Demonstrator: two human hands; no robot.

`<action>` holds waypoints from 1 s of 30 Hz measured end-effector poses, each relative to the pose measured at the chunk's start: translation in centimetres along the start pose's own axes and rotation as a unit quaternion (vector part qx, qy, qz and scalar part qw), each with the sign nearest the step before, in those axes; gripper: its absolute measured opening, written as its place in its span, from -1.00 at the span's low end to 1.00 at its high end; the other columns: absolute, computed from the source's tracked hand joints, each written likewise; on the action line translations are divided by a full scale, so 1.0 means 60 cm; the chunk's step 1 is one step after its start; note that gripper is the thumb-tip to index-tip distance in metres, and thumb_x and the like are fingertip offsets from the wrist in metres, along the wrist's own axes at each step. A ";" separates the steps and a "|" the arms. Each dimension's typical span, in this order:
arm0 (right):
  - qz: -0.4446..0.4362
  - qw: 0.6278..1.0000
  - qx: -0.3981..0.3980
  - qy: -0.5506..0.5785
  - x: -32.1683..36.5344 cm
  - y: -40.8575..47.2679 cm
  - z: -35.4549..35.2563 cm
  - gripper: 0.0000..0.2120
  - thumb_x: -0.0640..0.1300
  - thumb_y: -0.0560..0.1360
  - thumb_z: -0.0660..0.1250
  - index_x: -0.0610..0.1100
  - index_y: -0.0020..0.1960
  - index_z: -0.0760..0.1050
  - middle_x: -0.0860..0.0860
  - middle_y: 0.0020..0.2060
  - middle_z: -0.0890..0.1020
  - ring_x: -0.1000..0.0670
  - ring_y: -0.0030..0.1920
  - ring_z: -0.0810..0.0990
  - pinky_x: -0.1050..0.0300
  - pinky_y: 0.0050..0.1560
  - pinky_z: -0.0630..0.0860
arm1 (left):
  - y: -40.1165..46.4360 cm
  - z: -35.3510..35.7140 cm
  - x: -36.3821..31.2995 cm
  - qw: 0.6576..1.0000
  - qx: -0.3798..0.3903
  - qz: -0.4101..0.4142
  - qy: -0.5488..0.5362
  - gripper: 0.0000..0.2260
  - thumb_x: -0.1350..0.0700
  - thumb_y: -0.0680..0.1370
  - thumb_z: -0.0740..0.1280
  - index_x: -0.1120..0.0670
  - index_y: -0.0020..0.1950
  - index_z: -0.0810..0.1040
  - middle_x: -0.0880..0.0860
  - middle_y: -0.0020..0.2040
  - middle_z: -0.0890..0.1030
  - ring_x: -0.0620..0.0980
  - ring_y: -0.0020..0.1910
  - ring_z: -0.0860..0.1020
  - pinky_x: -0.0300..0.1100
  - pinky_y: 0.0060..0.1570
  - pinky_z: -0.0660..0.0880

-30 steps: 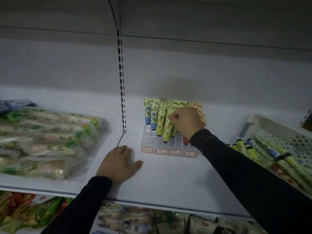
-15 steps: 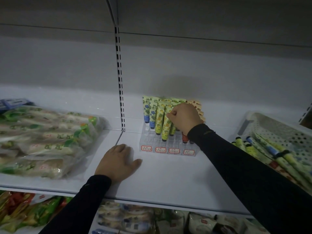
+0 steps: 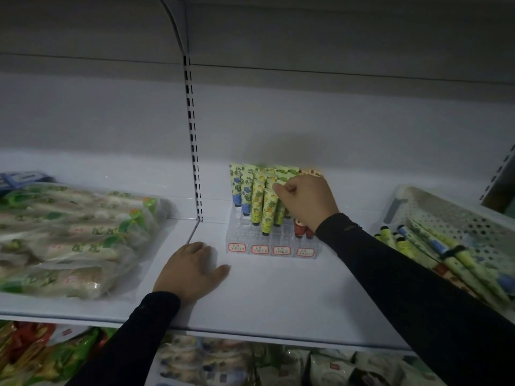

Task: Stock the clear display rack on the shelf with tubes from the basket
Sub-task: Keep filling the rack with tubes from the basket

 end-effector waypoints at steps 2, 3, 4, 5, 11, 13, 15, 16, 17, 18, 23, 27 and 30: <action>-0.003 1.000 -0.003 0.012 -0.006 -0.017 -0.014 -0.59 0.08 0.58 0.27 -0.18 -0.28 0.60 -0.05 -0.37 0.63 -0.01 -0.30 0.57 0.07 -0.12 0.54 | -0.001 -0.004 -0.002 1.000 0.007 -0.008 -0.010 -0.54 -0.38 0.40 0.12 -0.02 -0.13 0.50 -0.09 -0.06 0.56 -0.03 0.06 0.51 -0.13 0.09 0.43; -0.006 1.000 -0.005 0.020 -0.009 -0.027 -0.023 -0.63 0.08 0.57 0.27 -0.15 -0.21 0.65 -0.02 -0.30 0.67 0.02 -0.25 0.59 0.09 -0.10 0.54 | -0.003 -0.008 -0.004 1.000 0.004 -0.010 -0.012 -0.54 -0.38 0.39 0.11 -0.02 -0.12 0.51 -0.09 -0.07 0.56 -0.02 0.06 0.52 -0.14 0.06 0.43; -0.011 1.000 -0.006 0.027 -0.012 -0.037 -0.033 -0.66 0.08 0.57 0.28 -0.13 -0.14 0.67 0.00 -0.24 0.69 0.05 -0.21 0.59 0.13 -0.10 0.52 | -0.006 -0.013 -0.007 1.000 -0.005 -0.008 -0.012 -0.51 -0.39 0.39 0.10 -0.02 -0.08 0.54 -0.08 -0.04 0.58 0.01 0.08 0.53 -0.15 0.07 0.42; -0.016 0.999 -0.006 0.028 -0.017 -0.047 -0.043 -0.69 0.08 0.57 0.29 -0.12 -0.08 0.68 0.01 -0.18 0.68 0.07 -0.18 0.58 0.17 -0.10 0.48 | -0.010 -0.019 -0.010 1.000 -0.019 -0.005 -0.016 -0.43 -0.39 0.38 0.08 0.00 0.02 0.58 -0.05 0.04 0.60 0.04 0.14 0.54 -0.15 0.13 0.42; -0.029 0.999 -0.004 0.021 -0.079 -0.115 -0.086 -0.69 0.05 0.54 0.35 -0.12 0.16 0.63 -0.05 0.07 0.56 0.02 0.10 0.52 0.36 0.06 0.30 | -0.031 -0.057 -0.079 0.996 -0.053 0.036 -0.059 -0.23 -0.38 0.40 0.02 0.13 0.31 0.56 0.06 0.29 0.58 0.05 0.29 0.49 -0.16 0.28 0.35; -0.024 1.000 -0.002 0.007 -0.105 -0.141 -0.099 -0.69 0.02 0.53 0.36 -0.13 0.18 0.61 -0.06 0.11 0.56 0.02 0.14 0.51 0.44 0.10 0.23 | -0.041 -0.061 -0.129 0.994 -0.053 0.072 -0.070 -0.28 -0.36 0.43 0.05 0.11 0.32 0.56 0.05 0.30 0.57 0.03 0.29 0.49 -0.21 0.26 0.33; -0.005 1.000 -0.002 -0.011 -0.135 -0.165 -0.112 -0.67 0.04 0.53 0.36 -0.13 0.20 0.60 -0.04 0.14 0.56 0.03 0.17 0.51 0.42 0.13 0.24 | -0.051 -0.058 -0.183 0.991 -0.041 0.103 -0.080 -0.29 -0.35 0.44 0.05 0.10 0.35 0.54 0.04 0.32 0.56 0.01 0.31 0.47 -0.25 0.25 0.30; 0.006 1.000 0.001 -0.016 -0.151 -0.177 -0.118 -0.66 0.05 0.53 0.35 -0.12 0.21 0.60 -0.03 0.15 0.55 0.03 0.18 0.51 0.39 0.15 0.26 | -0.053 -0.053 -0.208 0.989 -0.031 0.117 -0.085 -0.29 -0.35 0.45 0.05 0.09 0.36 0.52 0.03 0.33 0.55 0.01 0.32 0.46 -0.27 0.24 0.28; 0.016 1.000 0.006 -0.019 -0.166 -0.187 -0.123 -0.65 0.06 0.53 0.35 -0.13 0.22 0.60 -0.03 0.16 0.55 0.03 0.19 0.51 0.36 0.16 0.29 | -0.054 -0.049 -0.234 0.987 -0.022 0.131 -0.088 -0.30 -0.35 0.45 0.06 0.08 0.37 0.51 0.03 0.34 0.54 0.00 0.32 0.45 -0.29 0.23 0.27; 0.026 0.999 0.010 -0.022 -0.182 -0.196 -0.127 -0.64 0.06 0.53 0.35 -0.14 0.22 0.59 -0.04 0.17 0.55 0.01 0.21 0.51 0.32 0.19 0.31 | -0.053 -0.043 -0.258 0.985 -0.014 0.146 -0.091 -0.31 -0.34 0.46 0.06 0.07 0.38 0.51 0.03 0.34 0.53 0.00 0.33 0.45 -0.30 0.22 0.26; 0.098 0.994 0.036 -0.030 -0.271 -0.231 -0.141 -0.59 0.07 0.55 0.32 -0.16 0.29 0.53 -0.11 0.28 0.49 -0.06 0.34 0.42 0.14 0.35 0.33 | -0.043 -0.002 -0.369 0.974 0.029 0.197 -0.112 -0.47 -0.20 0.59 0.22 0.06 0.47 0.40 0.03 0.42 0.45 0.01 0.40 0.38 -0.25 0.30 0.26; 0.164 0.985 0.035 -0.049 -0.350 -0.249 -0.139 -0.52 0.09 0.54 0.33 -0.19 0.32 0.50 -0.14 0.31 0.51 -0.09 0.37 0.40 0.08 0.36 0.33 | -0.016 0.052 -0.443 0.971 0.091 0.196 -0.104 -0.46 -0.17 0.63 0.17 0.06 0.55 0.26 0.06 0.50 0.34 0.04 0.45 0.31 -0.18 0.34 0.24; 0.199 0.979 0.032 -0.044 -0.387 -0.251 -0.131 -0.49 0.10 0.52 0.35 -0.22 0.33 0.49 -0.14 0.28 0.55 -0.10 0.34 0.44 0.07 0.34 0.37 | 0.018 0.091 -0.485 0.971 0.122 0.179 -0.102 -0.51 -0.12 0.64 0.17 0.10 0.51 0.31 0.15 0.38 0.44 0.13 0.34 0.41 -0.12 0.24 0.34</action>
Point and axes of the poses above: each hand's wrist, its own y-axis towards the middle knuckle, its own z-axis out of the palm, x = y × z, the point moved 8 cm from there along y, towards the middle knuckle
